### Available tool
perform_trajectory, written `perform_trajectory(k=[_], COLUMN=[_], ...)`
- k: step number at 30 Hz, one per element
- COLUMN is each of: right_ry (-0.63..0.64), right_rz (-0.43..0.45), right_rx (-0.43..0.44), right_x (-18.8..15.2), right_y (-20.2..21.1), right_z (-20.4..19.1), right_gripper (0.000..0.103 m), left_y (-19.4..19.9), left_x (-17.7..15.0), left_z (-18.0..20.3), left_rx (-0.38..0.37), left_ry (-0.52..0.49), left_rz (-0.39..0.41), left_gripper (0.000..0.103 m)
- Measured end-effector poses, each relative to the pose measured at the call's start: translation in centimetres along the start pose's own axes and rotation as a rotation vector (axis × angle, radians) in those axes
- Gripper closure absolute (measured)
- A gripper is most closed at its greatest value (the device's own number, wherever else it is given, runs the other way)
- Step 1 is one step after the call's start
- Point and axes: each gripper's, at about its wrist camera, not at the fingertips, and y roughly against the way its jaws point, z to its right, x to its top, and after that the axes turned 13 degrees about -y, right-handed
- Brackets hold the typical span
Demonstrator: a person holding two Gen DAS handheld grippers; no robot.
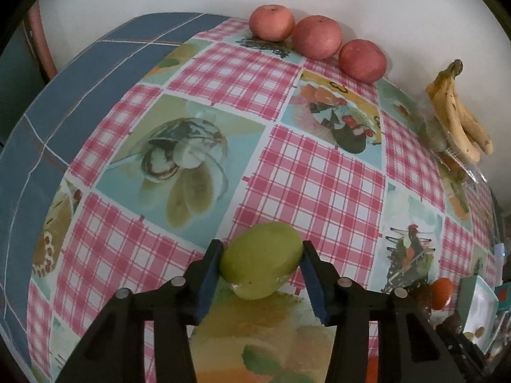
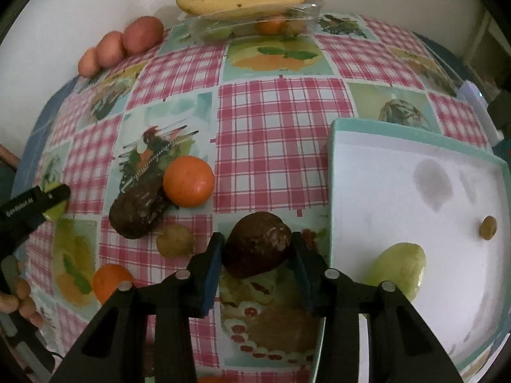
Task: Organize fruits
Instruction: 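Close the left tool on the green pear while the right tool grasps the avocado, then carry both fruits into the white tray and open both tools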
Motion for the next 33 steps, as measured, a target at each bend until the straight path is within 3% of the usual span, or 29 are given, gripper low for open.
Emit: perform_trajectory(k=[6,18,25,33], right_ry=[-0.016,-0.044,-0.086,-0.198], right_rz=[0.043,0.149,0.170,0.188], right_rx=[0.038,0.071,0.020,-0.038], right_x=[0.3,1.3,2.0,2.9], right_y=[2.1,6.5,7.5,8.8], right_z=[0.1,1.6,4.4,10.4], right_gripper=[0.060,0.060,0.060,0.060], left_y=[2.1,7.8,9.3,10.0], left_x=[0.3,0.5,-0.1,-0.4], left_z=[-0.4,0.5,2.9,6.8], left_rx=[-0.011,-0.131,-0.170,-0.217], left_ry=[0.015,0.010,-0.046,-0.116], left_rz=[0.038,0.138,0.155,0.155], left_gripper=[0.052,0.052,0.052,0.052])
